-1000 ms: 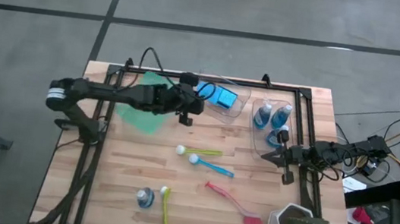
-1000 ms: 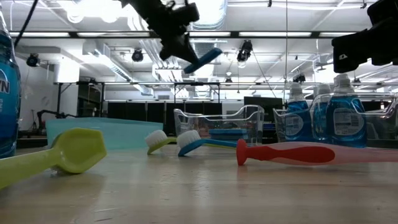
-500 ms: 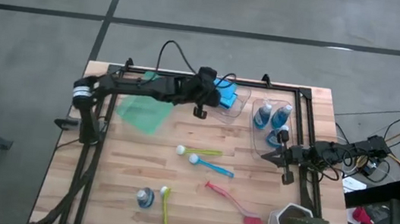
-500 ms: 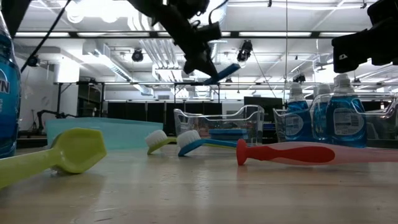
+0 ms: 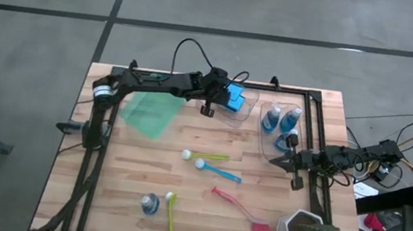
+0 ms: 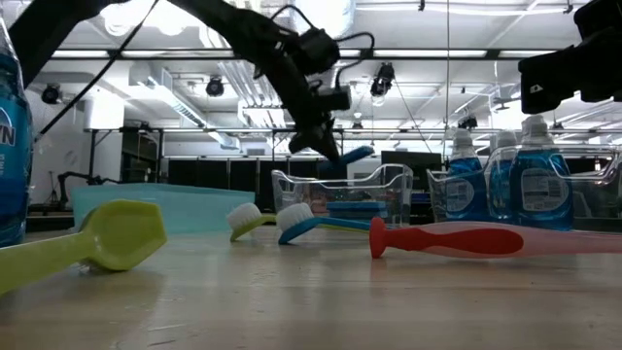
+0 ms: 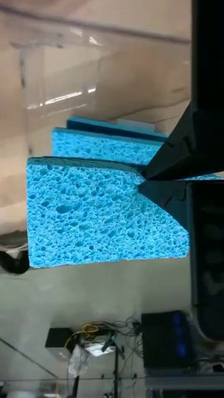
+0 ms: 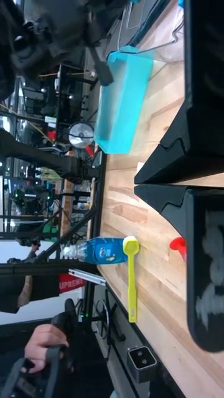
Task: Pick & Place Kitchen Sink Supplies
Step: Put the blue sponge wipe into the left transparent bin
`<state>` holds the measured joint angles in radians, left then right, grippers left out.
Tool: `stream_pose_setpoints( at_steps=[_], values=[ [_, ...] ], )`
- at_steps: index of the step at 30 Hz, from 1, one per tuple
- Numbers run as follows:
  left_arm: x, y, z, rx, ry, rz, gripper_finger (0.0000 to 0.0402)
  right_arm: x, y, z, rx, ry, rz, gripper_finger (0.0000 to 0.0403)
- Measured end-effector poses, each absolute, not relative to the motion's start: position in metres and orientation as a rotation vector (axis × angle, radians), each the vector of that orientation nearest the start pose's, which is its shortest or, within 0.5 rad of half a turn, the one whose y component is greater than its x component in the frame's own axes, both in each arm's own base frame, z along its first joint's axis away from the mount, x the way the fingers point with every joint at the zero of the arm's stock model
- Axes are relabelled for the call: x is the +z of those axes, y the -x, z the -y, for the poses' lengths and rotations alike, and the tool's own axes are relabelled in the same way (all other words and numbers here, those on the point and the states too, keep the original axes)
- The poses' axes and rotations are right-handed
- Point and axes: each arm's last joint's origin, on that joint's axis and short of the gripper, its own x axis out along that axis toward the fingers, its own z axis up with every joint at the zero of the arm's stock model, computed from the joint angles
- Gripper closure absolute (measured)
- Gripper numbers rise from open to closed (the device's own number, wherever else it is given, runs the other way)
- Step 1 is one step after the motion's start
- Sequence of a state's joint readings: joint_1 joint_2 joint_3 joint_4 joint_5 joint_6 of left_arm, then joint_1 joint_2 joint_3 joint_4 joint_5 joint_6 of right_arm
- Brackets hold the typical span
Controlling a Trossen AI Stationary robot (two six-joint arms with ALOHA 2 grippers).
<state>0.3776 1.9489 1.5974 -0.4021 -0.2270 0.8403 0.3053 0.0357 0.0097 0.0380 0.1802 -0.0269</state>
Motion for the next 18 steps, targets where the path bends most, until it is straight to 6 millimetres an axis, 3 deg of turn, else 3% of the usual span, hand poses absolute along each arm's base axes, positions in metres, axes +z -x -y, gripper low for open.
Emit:
stream_pose_setpoints(
  at_steps=[9,18],
  values=[
    [0.228,-0.415,-0.177,0.182,-0.759,-0.983,0.0401,0.168,-0.096,-0.025,0.125,0.024,0.013,0.0394],
    [0.221,-0.419,-0.182,0.176,-0.802,-0.978,0.0398,0.168,-0.096,-0.025,0.125,0.024,0.013,0.0394]
  ],
)
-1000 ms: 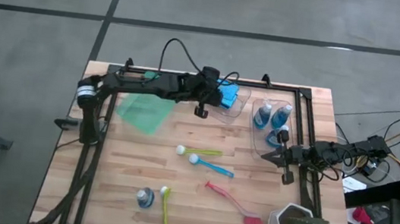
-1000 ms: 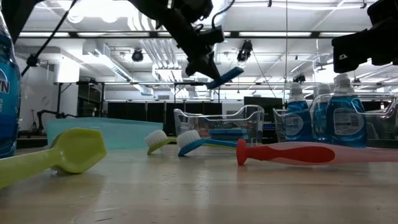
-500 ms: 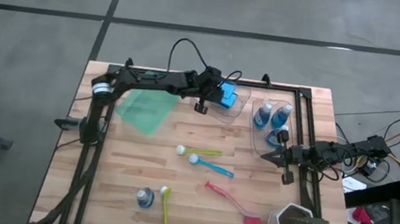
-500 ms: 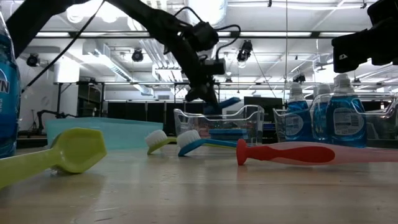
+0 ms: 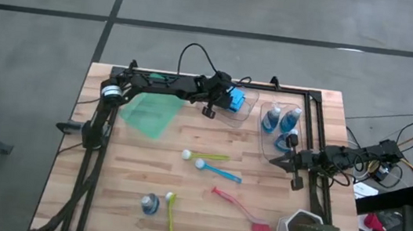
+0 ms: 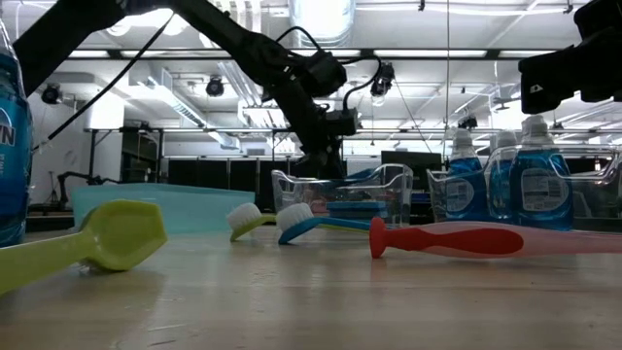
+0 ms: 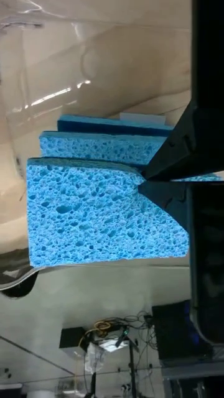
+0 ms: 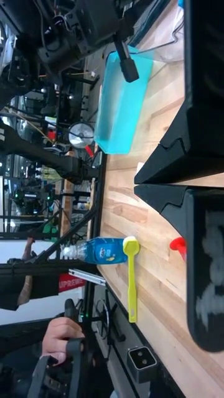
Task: Pick & Place Kitchen Sink Supplies
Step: Put the blue sponge wipe into the left transparent bin, then put the green dishwashing brush into the light blue bin
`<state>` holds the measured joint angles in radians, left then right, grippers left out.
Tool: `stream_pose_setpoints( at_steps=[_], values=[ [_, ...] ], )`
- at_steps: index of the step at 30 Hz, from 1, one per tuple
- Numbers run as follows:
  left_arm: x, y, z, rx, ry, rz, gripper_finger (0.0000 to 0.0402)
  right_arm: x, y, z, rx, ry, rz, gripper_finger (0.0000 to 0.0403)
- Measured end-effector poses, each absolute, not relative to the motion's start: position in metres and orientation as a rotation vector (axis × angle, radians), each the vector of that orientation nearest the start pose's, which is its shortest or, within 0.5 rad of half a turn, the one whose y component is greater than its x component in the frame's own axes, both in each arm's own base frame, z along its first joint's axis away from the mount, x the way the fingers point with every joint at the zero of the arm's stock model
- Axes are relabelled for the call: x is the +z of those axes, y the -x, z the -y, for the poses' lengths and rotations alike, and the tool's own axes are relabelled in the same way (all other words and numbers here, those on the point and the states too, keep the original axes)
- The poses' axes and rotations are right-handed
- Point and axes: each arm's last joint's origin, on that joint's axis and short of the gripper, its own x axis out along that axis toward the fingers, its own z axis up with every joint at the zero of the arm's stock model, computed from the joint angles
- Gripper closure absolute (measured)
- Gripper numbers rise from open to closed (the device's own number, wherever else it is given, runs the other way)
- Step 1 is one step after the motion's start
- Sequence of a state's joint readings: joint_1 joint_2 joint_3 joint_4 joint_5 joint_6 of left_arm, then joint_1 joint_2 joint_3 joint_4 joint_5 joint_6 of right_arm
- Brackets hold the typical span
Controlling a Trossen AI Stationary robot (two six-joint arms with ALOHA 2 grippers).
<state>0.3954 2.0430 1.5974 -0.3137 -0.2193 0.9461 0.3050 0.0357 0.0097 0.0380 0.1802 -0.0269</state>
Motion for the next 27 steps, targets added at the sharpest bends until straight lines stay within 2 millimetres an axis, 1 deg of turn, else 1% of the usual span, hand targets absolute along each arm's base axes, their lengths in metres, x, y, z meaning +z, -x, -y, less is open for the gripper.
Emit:
stream_pose_setpoints(
  at_steps=[10,16,19,22,27],
  values=[
    [0.222,-0.419,-0.184,0.155,-0.821,-0.967,0.0368,0.168,-0.096,-0.025,0.125,0.024,0.014,0.0394],
    [0.222,-0.419,-0.184,0.163,-0.807,-0.965,0.034,0.168,-0.096,-0.025,0.125,0.024,0.013,0.0394],
    [0.222,-0.418,-0.185,0.209,-0.782,-0.979,0.0322,0.168,-0.096,-0.025,0.125,0.024,0.013,0.0394],
    [0.227,-0.414,-0.183,0.242,-0.764,-1.004,0.0308,0.168,-0.096,-0.025,0.125,0.024,0.013,0.0394],
    [0.245,-0.407,-0.177,0.314,-0.715,-0.993,0.0303,0.168,-0.096,-0.025,0.125,0.024,0.012,0.0394]
  ],
)
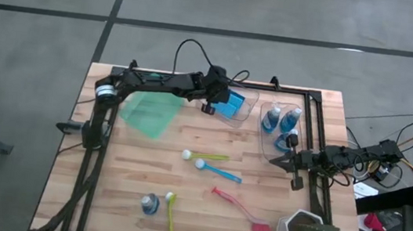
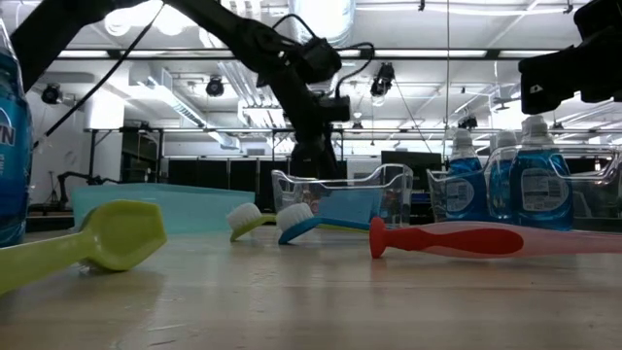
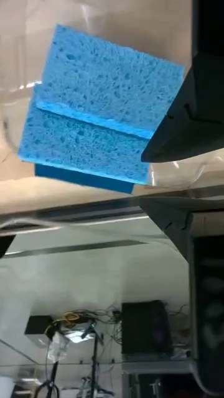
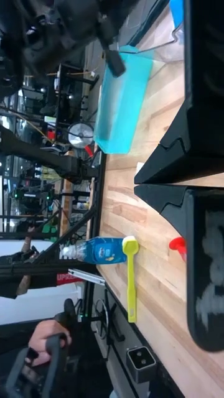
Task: Pick & Place Kitchen Sink Supplies
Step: Put the green dishwashing brush into the light blue bin
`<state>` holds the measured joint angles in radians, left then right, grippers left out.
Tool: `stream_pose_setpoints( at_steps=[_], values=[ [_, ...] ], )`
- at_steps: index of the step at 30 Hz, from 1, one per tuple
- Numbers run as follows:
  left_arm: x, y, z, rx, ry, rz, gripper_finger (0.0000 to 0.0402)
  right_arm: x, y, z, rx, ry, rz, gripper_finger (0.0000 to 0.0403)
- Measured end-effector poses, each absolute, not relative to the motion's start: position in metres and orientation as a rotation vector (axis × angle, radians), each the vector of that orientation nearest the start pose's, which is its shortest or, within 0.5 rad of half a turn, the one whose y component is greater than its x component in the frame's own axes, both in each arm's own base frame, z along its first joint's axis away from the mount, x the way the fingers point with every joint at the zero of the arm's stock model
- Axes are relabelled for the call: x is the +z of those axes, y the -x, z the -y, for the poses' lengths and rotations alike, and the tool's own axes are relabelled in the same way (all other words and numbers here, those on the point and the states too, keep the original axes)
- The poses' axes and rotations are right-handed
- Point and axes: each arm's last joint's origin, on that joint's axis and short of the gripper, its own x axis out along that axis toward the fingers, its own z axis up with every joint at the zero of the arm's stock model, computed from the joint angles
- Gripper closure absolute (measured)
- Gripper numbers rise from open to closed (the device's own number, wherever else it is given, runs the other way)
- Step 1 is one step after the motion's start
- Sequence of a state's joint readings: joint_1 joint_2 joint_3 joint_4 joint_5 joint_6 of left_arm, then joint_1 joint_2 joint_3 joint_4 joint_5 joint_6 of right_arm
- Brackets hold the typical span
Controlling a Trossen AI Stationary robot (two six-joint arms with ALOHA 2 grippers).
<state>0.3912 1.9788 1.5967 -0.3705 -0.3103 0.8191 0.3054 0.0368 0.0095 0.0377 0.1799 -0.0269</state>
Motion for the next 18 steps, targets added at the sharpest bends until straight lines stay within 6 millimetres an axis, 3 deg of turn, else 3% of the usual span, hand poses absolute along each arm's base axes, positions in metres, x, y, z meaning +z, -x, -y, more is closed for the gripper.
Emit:
stream_pose_setpoints(
  at_steps=[7,13,18],
  values=[
    [0.28,-0.395,-0.158,0.319,-0.641,-0.914,0.0303,0.167,-0.096,-0.025,0.123,0.026,0.006,0.0394],
    [0.307,-0.383,-0.128,0.156,-0.437,-0.8,0.0303,0.167,-0.096,-0.025,0.123,0.026,0.006,0.0394],
    [0.318,-0.38,-0.101,0.024,-0.34,-0.75,0.0303,0.167,-0.096,-0.025,0.122,0.026,0.006,0.0394]
  ],
)
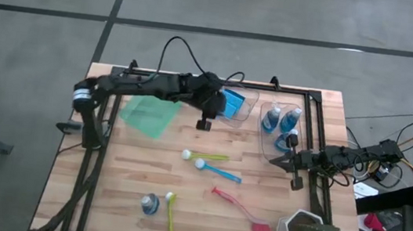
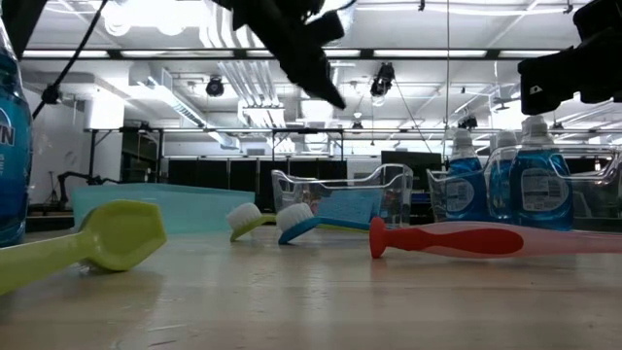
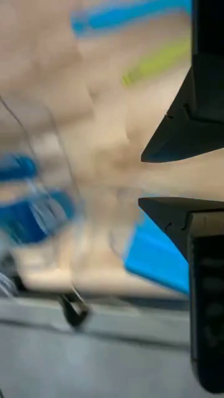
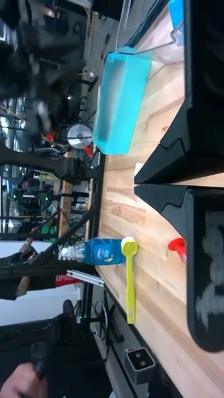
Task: Pick & Place Kitchen Sink Supplies
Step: Put the green dishwashing brush into the light blue bin
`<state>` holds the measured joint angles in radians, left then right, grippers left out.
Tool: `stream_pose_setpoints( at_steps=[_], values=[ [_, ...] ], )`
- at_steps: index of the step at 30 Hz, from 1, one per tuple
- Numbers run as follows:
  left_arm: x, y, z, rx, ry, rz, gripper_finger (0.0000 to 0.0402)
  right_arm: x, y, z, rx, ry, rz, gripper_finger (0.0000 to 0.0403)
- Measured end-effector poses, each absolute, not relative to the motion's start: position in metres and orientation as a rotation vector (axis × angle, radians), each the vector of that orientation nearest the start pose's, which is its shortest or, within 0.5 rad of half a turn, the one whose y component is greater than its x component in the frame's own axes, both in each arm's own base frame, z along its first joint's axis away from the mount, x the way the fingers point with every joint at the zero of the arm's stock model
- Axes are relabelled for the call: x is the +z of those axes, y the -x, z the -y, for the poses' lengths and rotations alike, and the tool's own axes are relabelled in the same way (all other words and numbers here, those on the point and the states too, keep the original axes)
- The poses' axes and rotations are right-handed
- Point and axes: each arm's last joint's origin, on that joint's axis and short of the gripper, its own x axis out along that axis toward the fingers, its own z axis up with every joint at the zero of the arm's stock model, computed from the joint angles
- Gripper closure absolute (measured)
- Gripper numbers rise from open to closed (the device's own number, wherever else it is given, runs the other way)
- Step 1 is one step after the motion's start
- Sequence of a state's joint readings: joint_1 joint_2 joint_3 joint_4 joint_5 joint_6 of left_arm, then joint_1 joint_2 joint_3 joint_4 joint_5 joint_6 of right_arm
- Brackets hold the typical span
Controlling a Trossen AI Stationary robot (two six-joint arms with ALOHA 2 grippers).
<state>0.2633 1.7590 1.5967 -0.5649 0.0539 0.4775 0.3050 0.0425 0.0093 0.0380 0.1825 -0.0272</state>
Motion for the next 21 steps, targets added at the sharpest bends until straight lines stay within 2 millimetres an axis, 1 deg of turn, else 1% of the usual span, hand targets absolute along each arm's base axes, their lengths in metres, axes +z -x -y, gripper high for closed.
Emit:
stream_pose_setpoints(
  at_steps=[2,5,9,11,14,17,21],
  values=[
    [0.322,-0.381,-0.088,-0.028,-0.314,-0.725,0.0303,0.167,-0.096,-0.025,0.123,0.026,0.006,0.0394],
    [0.321,-0.383,-0.067,-0.07,-0.292,-0.736,0.0302,0.167,-0.096,-0.025,0.123,0.026,0.006,0.0394],
    [0.316,-0.382,-0.042,-0.138,-0.309,-0.798,0.0302,0.167,-0.096,-0.025,0.123,0.026,0.006,0.0394],
    [0.313,-0.382,-0.033,-0.141,-0.321,-0.822,0.0302,0.167,-0.096,-0.025,0.122,0.026,0.006,0.0394],
    [0.304,-0.38,-0.028,-0.133,-0.325,-0.867,0.0302,0.167,-0.096,-0.025,0.122,0.026,0.006,0.0394],
    [0.291,-0.378,-0.028,-0.126,-0.293,-0.906,0.03,0.167,-0.096,-0.025,0.122,0.026,0.006,0.0394],
    [0.268,-0.373,-0.029,-0.114,-0.239,-0.979,0.0275,0.167,-0.096,-0.025,0.123,0.026,0.006,0.0394]
  ],
)
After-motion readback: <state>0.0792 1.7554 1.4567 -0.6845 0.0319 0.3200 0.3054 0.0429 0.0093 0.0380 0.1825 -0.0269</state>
